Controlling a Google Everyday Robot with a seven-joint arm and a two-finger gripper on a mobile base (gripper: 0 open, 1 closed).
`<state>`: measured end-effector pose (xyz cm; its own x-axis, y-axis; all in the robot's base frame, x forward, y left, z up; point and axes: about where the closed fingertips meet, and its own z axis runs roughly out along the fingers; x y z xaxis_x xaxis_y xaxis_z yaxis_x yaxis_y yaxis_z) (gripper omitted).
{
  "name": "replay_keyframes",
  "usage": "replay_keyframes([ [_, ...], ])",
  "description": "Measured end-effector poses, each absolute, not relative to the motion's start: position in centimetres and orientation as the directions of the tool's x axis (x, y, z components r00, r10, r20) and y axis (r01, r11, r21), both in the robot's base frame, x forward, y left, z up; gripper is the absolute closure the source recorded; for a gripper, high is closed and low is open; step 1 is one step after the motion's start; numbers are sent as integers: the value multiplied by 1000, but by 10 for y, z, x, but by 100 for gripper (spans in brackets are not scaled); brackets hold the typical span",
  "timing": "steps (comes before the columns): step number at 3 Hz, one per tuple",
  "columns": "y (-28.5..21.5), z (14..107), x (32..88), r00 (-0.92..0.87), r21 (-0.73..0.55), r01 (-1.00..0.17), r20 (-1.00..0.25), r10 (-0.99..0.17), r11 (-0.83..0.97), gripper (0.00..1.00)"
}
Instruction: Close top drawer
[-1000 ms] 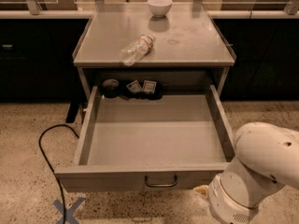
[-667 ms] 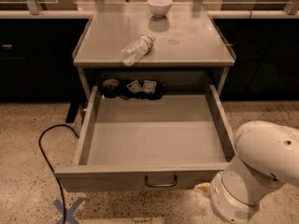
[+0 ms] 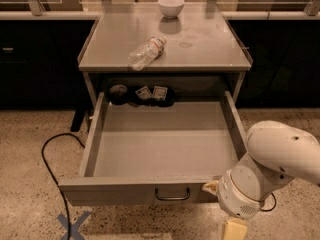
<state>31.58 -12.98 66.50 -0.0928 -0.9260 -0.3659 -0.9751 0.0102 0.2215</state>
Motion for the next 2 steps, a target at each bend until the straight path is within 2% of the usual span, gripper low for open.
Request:
replay_keyframes([
  [2,-123,662,337,-98,210,-978,-373,-922,18,0],
])
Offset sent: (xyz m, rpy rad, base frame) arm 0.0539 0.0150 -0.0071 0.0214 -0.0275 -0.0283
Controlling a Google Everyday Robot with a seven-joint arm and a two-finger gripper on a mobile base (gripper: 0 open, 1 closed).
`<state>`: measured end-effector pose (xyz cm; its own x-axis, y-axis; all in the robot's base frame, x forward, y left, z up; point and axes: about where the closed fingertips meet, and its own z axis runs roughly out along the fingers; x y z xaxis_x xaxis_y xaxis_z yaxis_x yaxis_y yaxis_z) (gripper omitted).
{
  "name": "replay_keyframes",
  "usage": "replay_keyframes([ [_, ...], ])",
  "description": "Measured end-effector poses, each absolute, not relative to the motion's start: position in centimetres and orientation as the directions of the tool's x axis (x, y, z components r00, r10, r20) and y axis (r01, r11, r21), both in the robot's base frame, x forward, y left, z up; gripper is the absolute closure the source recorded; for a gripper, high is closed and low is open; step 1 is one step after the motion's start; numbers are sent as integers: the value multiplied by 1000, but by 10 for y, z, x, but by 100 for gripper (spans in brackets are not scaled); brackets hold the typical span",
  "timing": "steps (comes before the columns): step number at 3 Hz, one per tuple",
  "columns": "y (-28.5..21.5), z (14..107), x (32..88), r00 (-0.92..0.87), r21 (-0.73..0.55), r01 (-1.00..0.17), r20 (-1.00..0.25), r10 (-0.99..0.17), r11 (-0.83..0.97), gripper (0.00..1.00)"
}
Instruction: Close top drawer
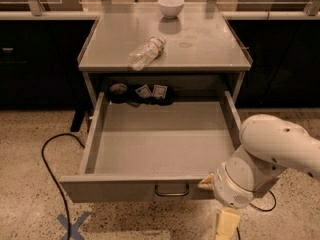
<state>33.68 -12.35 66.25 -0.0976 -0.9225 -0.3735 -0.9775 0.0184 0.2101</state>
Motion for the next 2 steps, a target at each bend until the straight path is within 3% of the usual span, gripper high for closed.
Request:
replay_keyframes([
  [2,-88,685,407,-66,124,-992,-455,-888,10,0],
])
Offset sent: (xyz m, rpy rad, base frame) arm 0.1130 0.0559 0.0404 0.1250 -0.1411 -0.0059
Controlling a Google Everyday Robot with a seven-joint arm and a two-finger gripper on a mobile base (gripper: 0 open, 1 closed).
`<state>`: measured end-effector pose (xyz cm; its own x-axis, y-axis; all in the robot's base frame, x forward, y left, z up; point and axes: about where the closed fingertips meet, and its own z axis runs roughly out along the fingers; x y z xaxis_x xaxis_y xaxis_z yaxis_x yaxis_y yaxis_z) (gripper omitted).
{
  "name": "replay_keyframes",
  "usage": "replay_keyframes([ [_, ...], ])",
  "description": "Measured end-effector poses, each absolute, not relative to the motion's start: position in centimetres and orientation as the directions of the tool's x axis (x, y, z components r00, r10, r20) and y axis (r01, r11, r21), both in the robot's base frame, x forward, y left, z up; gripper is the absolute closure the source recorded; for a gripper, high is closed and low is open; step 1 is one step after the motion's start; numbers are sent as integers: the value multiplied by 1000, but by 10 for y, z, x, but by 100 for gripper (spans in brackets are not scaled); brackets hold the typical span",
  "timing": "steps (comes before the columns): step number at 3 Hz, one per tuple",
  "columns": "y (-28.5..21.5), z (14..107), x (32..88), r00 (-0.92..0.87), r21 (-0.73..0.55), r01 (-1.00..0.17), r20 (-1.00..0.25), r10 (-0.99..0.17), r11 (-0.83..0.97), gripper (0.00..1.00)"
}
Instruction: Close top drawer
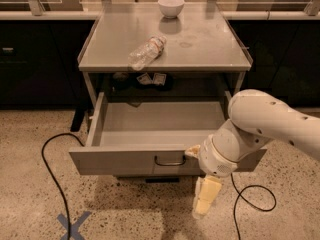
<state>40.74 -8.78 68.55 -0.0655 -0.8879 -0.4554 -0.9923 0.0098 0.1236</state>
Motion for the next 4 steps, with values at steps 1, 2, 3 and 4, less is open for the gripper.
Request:
replay_keyframes([
  [1,-88,685,407,-66,124,-992,-455,-888,10,0],
  [2,-100,680,401,-103,135,-990,-453,-886,46,0],
  [3,-120,669,406,-158,134,-985,-453,-877,108,0],
  [4,-132,665,419,-185,122,-982,-453,-872,145,0],
])
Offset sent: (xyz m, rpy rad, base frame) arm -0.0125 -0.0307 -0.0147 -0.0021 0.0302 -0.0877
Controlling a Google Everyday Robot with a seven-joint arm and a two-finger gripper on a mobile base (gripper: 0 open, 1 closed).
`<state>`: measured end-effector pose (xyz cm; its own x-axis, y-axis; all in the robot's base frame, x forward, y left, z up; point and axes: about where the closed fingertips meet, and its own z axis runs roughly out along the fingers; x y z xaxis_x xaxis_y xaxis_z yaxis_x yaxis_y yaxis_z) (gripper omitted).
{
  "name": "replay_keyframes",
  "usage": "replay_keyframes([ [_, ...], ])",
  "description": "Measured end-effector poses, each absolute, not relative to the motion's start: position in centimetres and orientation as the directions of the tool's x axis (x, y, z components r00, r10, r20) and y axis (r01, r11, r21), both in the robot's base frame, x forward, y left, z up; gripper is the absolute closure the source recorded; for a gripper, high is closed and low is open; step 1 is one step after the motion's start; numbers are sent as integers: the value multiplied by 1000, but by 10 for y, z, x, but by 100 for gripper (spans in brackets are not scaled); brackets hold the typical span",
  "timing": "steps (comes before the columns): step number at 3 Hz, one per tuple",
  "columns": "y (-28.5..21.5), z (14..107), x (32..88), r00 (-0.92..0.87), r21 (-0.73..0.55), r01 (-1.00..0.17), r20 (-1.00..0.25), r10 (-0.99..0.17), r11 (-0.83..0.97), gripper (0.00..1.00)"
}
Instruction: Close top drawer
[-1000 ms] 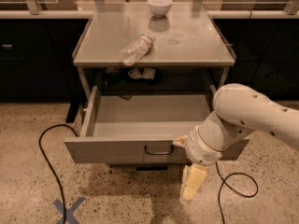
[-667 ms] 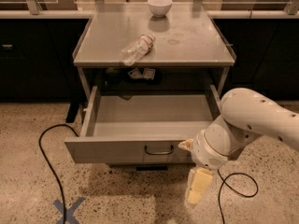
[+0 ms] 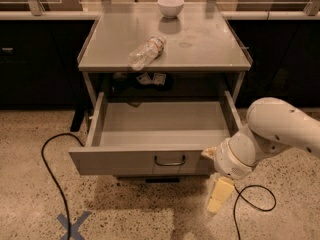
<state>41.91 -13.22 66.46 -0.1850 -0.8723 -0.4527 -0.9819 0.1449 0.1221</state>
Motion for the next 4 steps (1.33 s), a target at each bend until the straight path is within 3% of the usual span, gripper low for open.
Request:
replay_keyframes([
  [2,-110,679,510,-146,70,-989,-443,-884,127,0],
  [4,-116,659,506,-194,117,-981,-454,-869,158,0],
])
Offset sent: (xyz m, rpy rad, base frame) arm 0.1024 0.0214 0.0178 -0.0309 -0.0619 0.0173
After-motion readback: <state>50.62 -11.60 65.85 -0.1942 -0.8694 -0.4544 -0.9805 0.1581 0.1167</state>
